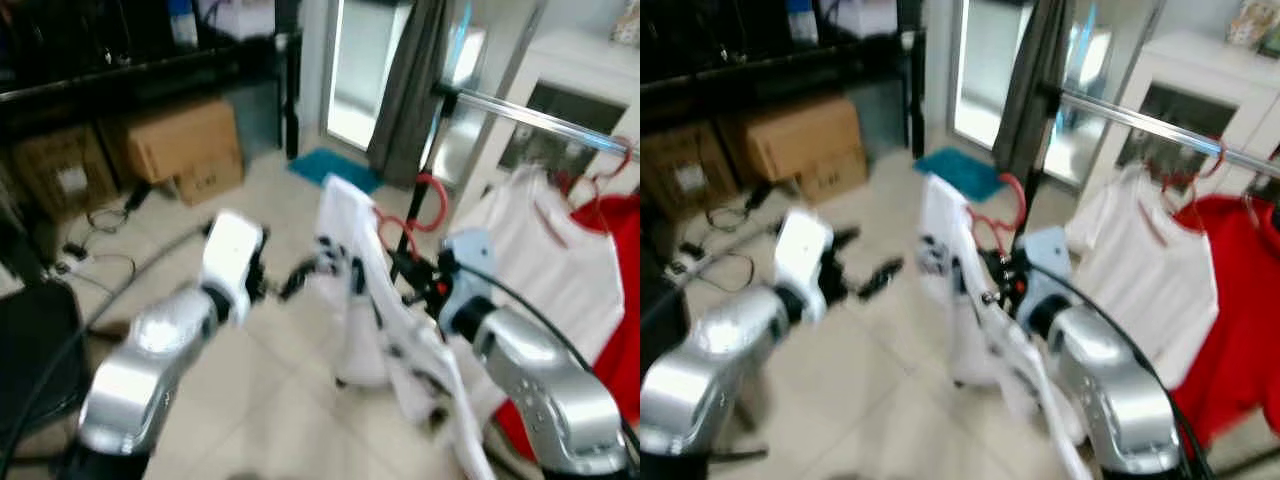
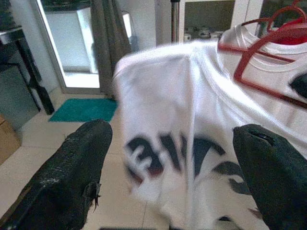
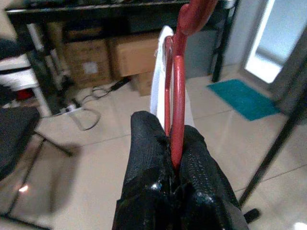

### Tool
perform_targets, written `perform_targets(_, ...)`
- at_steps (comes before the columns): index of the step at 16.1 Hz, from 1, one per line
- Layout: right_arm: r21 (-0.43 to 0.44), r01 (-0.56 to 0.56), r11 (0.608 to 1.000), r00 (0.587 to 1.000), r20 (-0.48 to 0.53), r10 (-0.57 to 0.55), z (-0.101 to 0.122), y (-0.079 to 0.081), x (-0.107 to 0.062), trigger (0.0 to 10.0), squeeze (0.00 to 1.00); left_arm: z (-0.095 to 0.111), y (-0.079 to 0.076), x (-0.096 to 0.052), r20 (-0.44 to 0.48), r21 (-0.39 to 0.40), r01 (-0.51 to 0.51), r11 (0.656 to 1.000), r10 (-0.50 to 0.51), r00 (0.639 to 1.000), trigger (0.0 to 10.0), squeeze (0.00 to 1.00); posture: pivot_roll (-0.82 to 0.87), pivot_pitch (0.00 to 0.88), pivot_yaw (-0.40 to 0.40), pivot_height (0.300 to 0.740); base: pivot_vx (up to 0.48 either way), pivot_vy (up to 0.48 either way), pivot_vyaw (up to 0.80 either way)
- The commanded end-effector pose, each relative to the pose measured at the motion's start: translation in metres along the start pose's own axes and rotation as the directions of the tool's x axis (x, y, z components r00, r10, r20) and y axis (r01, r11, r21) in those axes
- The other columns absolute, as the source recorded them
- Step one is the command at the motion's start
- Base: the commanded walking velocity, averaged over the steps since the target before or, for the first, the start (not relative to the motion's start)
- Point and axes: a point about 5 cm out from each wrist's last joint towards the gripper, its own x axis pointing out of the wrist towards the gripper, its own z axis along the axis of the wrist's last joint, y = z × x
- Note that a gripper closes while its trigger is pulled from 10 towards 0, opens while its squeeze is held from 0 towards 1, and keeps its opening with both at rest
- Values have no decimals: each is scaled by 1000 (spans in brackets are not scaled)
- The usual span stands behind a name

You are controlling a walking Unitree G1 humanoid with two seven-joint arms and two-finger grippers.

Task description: Hang hanger

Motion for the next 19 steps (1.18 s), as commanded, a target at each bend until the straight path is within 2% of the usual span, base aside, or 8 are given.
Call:
perform_targets(1,-37,-78,996,995,60,80,19,8,-1,0,0,-4,2,11,-37,-3,-20,1000,20,999,10000,1000,-134,0,-35,740,0,0,0)
perform_targets(2,-44,-94,995,993,63,96,21,10,-2,0,0,-5,3,13,-45,-1,-28,1000,28,999,10000,992,-138,0,-30,740,0,0,0)
perform_targets(3,-48,-106,993,992,68,109,22,11,-2,0,0,-6,2,15,-44,-16,-17,1000,17,999,10000,208,-141,0,-26,740,0,0,0)
perform_targets(4,-56,-127,990,989,73,131,22,13,-3,0,0,-4,2,17,-28,-38,1,999,-2,1000,10000,0,-143,0,-26,740,0,0,0)
perform_targets(10,-88,-173,981,978,106,182,35,21,-3,0,0,14,-3,30,75,24,94,995,-96,993,8980,0,-155,0,-21,740,0,0,0)
perform_targets(11,-91,-180,979,976,110,190,36,22,-2,0,0,14,-2,32,78,23,93,995,-94,993,4863,0,-151,0,-22,740,0,0,0)
perform_targets(13,-93,-226,970,965,118,236,37,25,-3,0,0,13,0,35,89,14,92,996,-93,992,0,0,-138,0,-27,740,0,0,0)
perform_targets(19,-97,-268,959,951,136,279,41,25,-2,0,0,14,6,41,129,-4,98,995,-97,987,0,0,-147,0,-27,740,0,0,0)
